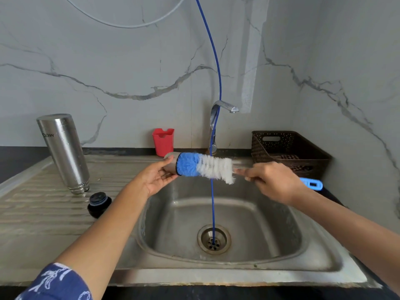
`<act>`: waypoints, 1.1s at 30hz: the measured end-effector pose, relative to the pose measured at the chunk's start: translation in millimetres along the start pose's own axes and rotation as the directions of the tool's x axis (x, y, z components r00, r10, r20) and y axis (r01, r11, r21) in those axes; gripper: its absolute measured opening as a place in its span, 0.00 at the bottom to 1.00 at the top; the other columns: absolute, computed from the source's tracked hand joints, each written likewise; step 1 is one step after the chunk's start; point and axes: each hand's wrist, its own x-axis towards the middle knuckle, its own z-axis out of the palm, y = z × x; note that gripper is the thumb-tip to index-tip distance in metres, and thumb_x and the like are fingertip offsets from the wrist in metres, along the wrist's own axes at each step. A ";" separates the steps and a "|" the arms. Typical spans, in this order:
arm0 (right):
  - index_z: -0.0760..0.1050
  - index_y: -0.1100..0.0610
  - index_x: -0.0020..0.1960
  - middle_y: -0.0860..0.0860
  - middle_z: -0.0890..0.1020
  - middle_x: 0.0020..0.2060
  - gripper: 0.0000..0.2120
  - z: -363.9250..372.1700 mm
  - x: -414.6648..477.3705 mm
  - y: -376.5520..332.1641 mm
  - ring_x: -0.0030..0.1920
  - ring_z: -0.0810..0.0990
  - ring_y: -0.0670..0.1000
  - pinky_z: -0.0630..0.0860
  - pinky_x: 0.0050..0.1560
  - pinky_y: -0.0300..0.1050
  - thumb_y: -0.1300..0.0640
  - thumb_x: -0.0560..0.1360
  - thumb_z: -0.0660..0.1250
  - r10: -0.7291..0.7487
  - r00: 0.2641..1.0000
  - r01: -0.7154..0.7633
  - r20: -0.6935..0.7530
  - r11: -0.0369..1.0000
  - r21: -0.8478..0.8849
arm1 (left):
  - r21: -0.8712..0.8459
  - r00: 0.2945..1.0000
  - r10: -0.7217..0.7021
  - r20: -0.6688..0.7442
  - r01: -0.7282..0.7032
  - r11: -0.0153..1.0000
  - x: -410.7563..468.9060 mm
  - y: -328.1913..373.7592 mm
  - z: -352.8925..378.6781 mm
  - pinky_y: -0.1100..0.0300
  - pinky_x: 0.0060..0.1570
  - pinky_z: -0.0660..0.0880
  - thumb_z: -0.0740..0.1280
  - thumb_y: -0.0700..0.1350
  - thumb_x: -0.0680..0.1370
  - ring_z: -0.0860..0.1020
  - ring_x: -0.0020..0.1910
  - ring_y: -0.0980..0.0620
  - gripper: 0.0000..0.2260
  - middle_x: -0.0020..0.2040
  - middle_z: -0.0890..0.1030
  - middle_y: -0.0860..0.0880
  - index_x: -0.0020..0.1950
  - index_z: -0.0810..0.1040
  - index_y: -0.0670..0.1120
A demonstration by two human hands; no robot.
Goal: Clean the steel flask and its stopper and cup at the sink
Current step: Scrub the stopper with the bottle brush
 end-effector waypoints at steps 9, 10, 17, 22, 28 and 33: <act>0.79 0.44 0.59 0.50 0.81 0.38 0.18 23.4 11.3 -5.9 0.35 0.80 0.53 0.75 0.33 0.46 0.61 0.74 0.66 0.020 0.993 -0.026 -0.116 0.998 -0.052 | 0.022 0.995 0.092 -0.032 -0.091 0.996 8.2 7.7 0.4 0.54 0.57 0.76 0.66 0.42 0.78 0.78 0.47 0.49 0.06 0.44 0.82 0.43 0.52 0.74 0.41; 0.79 0.46 0.60 0.51 0.80 0.36 0.22 23.8 14.0 -6.5 0.31 0.79 0.56 0.71 0.26 0.46 0.63 0.69 0.69 -0.122 0.964 0.048 -0.235 0.953 -0.299 | 0.037 0.995 0.079 -0.063 -0.077 0.996 9.2 8.0 0.5 0.53 0.56 0.76 0.67 0.44 0.77 0.78 0.47 0.49 0.08 0.46 0.80 0.42 0.51 0.74 0.41; 0.77 0.47 0.63 0.52 0.78 0.37 0.24 -8.7 41.9 2.0 0.31 0.77 0.57 0.65 0.26 0.43 0.64 0.70 0.64 -0.408 0.897 0.243 -0.170 0.777 -0.581 | -0.048 0.995 0.023 -0.098 -0.028 0.998 11.6 -3.3 -12.2 0.53 0.51 0.78 0.70 0.46 0.75 0.79 0.50 0.46 0.13 0.51 0.80 0.40 0.55 0.75 0.39; 0.79 0.47 0.60 0.50 0.74 0.30 0.13 -12.9 43.7 2.2 0.26 0.67 0.47 0.65 0.28 0.38 0.58 0.79 0.63 0.117 0.935 -0.324 0.335 0.667 0.671 | -0.192 0.985 0.158 0.068 -0.142 0.971 4.7 4.7 -15.1 0.55 0.47 0.81 0.83 0.42 0.56 0.84 0.45 0.49 0.29 0.45 0.84 0.42 0.52 0.76 0.39; 0.76 0.44 0.64 0.51 0.80 0.39 0.21 11.3 35.2 -7.5 0.35 0.79 0.54 0.69 0.30 0.43 0.61 0.74 0.64 -0.146 0.965 0.094 -0.218 0.969 -0.229 | -0.096 0.988 0.128 -0.083 -0.136 0.986 6.3 12.8 -7.9 0.55 0.55 0.77 0.69 0.45 0.76 0.79 0.49 0.48 0.09 0.49 0.79 0.41 0.51 0.75 0.41; 0.79 0.51 0.61 0.52 0.76 0.34 0.24 28.6 26.4 -1.4 0.28 0.75 0.54 0.64 0.23 0.40 0.64 0.68 0.60 -0.464 0.826 0.223 -0.321 0.792 -0.569 | -0.032 0.988 0.034 -0.148 -0.039 0.999 5.1 11.1 -9.4 0.53 0.55 0.76 0.72 0.48 0.74 0.78 0.51 0.45 0.15 0.50 0.79 0.39 0.53 0.75 0.40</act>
